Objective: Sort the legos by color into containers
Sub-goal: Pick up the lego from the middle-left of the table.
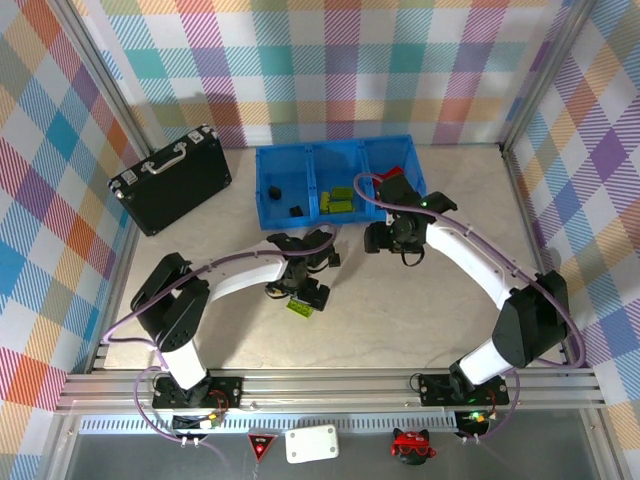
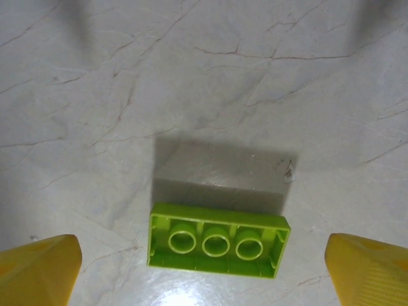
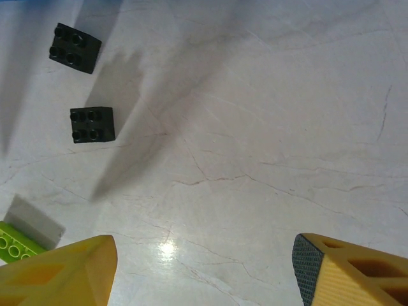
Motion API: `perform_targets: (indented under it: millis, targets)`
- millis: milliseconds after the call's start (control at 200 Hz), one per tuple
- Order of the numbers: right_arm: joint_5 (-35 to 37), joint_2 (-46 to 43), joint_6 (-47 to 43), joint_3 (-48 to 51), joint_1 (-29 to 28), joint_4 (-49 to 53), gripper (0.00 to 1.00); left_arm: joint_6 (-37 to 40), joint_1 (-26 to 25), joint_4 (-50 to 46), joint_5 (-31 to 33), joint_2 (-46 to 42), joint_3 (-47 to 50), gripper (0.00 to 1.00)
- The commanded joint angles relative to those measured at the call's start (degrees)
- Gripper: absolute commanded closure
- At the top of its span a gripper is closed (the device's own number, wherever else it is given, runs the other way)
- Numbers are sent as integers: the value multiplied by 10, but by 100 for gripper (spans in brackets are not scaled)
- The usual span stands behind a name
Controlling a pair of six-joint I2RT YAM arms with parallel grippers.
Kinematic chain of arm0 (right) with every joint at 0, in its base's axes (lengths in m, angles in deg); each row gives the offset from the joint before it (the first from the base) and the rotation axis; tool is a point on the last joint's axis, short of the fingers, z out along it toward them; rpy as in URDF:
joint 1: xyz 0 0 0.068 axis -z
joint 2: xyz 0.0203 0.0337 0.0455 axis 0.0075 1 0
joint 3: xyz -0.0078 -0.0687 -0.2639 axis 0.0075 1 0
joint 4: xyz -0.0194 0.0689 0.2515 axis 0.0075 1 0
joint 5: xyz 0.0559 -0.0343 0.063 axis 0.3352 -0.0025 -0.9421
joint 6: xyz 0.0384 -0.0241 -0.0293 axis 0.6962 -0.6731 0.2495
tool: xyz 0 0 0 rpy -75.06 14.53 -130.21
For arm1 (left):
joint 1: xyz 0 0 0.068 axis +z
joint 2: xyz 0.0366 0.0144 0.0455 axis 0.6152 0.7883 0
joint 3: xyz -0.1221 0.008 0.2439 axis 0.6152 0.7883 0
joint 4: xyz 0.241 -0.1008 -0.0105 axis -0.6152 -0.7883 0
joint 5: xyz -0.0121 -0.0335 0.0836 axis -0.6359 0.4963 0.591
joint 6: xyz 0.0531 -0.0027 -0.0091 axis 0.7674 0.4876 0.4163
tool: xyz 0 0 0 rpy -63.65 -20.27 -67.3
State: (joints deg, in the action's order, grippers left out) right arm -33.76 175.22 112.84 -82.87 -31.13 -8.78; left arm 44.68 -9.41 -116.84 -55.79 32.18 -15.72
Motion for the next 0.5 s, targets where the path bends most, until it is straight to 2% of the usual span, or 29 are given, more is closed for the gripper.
perform_targets:
  millis: [0,255,495]
  targets:
    - [15,-25,10,9,5,-2,26,31,-10,-24,5,19,-15,5]
    - [23,-34,10,24,5,1,26,37,-10,-34,14,56,-12,8]
    - [19,-31,14,26,5,5,26,36,-10,-23,-15,62,2,15]
